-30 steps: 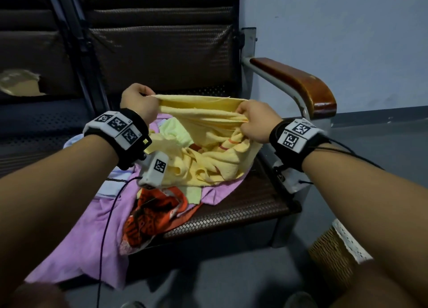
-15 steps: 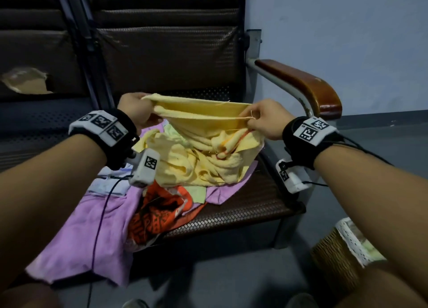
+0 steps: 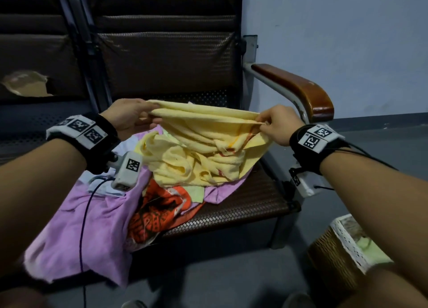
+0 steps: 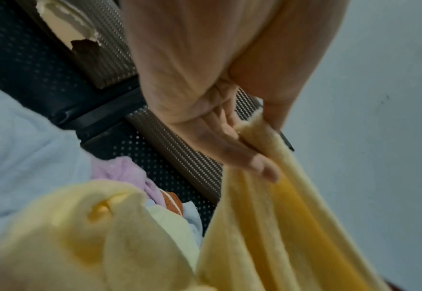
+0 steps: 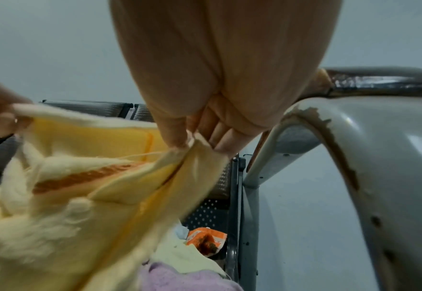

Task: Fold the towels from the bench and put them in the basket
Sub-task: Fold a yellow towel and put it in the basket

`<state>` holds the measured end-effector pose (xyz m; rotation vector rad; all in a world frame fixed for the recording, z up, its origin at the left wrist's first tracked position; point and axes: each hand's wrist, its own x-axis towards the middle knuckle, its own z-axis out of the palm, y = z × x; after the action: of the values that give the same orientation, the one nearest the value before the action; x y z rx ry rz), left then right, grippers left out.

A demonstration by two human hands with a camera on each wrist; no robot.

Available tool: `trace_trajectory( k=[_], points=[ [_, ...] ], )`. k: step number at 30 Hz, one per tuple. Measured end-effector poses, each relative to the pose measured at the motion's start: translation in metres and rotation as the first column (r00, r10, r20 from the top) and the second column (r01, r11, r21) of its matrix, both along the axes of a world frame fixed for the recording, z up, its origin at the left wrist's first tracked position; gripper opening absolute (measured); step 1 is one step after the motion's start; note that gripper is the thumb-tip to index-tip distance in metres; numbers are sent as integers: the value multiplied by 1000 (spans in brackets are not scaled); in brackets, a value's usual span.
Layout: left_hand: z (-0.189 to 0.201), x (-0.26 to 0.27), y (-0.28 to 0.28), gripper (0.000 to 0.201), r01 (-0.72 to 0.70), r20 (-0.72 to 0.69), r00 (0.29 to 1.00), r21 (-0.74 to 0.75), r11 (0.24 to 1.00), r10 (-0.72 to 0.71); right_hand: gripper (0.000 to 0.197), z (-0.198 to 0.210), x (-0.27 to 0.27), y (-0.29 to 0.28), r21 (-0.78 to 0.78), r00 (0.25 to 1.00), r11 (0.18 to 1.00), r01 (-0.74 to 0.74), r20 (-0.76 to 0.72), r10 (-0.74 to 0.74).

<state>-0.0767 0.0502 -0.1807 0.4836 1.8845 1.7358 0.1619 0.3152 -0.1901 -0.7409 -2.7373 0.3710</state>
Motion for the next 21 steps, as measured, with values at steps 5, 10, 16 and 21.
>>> trace_trajectory(
  k=[5, 10, 16, 21],
  points=[
    [0, -6, -1, 25, -352, -494, 830, -103, 930, 259, 25, 14, -6, -15, 17, 985, 999, -52, -165, 54],
    [14, 2, 3, 31, -306, -413, 864, 27, 952, 290, 32, 31, -13, -25, -26, 964, 1000, -7, -267, 0],
    [53, 20, 5, 33, -298, -118, 936, 237, 925, 332, 24, 64, -14, -25, -7, 952, 999, 42, -302, -42],
    [77, 23, -10, 23, 68, -465, 886, 127, 990, -1, 39, 97, -13, -19, -135, 928, 991, -16, -370, -36]
  ],
)
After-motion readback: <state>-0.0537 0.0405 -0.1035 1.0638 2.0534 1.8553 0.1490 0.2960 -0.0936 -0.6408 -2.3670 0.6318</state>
